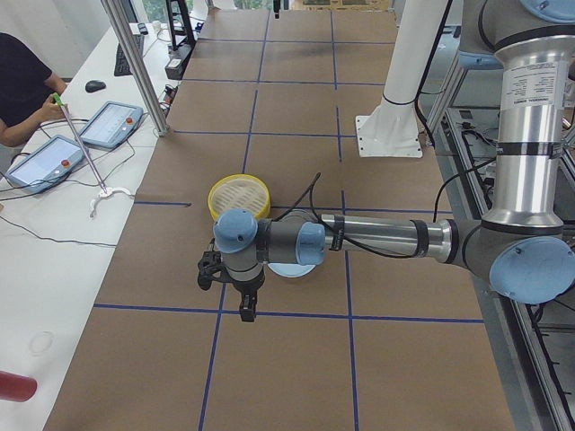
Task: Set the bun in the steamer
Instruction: 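Move the left gripper toward the light blue plate with the bun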
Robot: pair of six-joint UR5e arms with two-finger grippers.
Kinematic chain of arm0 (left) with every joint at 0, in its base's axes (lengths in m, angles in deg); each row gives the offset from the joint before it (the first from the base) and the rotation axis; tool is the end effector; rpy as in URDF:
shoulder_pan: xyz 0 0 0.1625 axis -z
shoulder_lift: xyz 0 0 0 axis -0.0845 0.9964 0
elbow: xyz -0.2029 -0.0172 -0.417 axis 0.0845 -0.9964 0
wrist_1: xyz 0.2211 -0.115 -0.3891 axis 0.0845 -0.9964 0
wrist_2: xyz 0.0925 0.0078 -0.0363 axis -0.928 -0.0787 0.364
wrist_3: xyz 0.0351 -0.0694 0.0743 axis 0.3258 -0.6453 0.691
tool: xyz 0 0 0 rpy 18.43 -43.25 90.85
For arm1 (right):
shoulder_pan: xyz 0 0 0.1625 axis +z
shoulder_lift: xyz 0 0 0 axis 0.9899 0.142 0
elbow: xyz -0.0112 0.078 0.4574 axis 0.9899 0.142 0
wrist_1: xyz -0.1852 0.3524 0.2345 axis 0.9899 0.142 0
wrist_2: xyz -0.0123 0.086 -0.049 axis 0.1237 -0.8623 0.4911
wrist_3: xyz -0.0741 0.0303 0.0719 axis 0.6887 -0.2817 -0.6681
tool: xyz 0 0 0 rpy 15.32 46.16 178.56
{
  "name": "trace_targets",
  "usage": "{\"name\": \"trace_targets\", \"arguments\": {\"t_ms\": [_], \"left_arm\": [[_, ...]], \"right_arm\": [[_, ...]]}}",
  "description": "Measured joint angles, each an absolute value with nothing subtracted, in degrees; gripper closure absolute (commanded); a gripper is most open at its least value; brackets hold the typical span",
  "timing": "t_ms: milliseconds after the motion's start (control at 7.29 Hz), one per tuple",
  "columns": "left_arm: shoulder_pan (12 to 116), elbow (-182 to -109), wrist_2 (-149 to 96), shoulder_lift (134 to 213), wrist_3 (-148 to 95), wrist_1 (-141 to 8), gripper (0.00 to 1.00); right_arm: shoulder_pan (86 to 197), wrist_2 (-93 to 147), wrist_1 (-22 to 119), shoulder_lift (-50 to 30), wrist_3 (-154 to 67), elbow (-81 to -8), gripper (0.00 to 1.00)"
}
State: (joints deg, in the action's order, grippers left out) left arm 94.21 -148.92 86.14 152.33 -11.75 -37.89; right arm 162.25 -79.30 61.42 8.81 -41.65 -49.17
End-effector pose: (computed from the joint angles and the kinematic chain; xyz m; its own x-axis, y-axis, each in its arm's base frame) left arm -0.0527 -0.5296 0.6810 0.7188 0.0124 -0.6951 -0.0100 0.9999 0.0074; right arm -0.0286 -0.5593 0.6301 0.7643 0.0333 0.6440 -0.0286 0.9994 -0.0177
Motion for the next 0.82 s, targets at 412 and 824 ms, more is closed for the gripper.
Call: {"name": "trace_targets", "arguments": {"t_ms": [412,824], "left_arm": [[94.16,-150.44,85.72,152.68,-11.89,-38.12,0.00],[92.85,-158.10,84.66,153.55,-12.33,-38.22,0.00]], "right_arm": [[162.25,-79.30,61.42,8.81,-41.65,-49.17,0.00],[162.25,-79.30,61.42,8.81,-41.65,-49.17,0.00]]}}
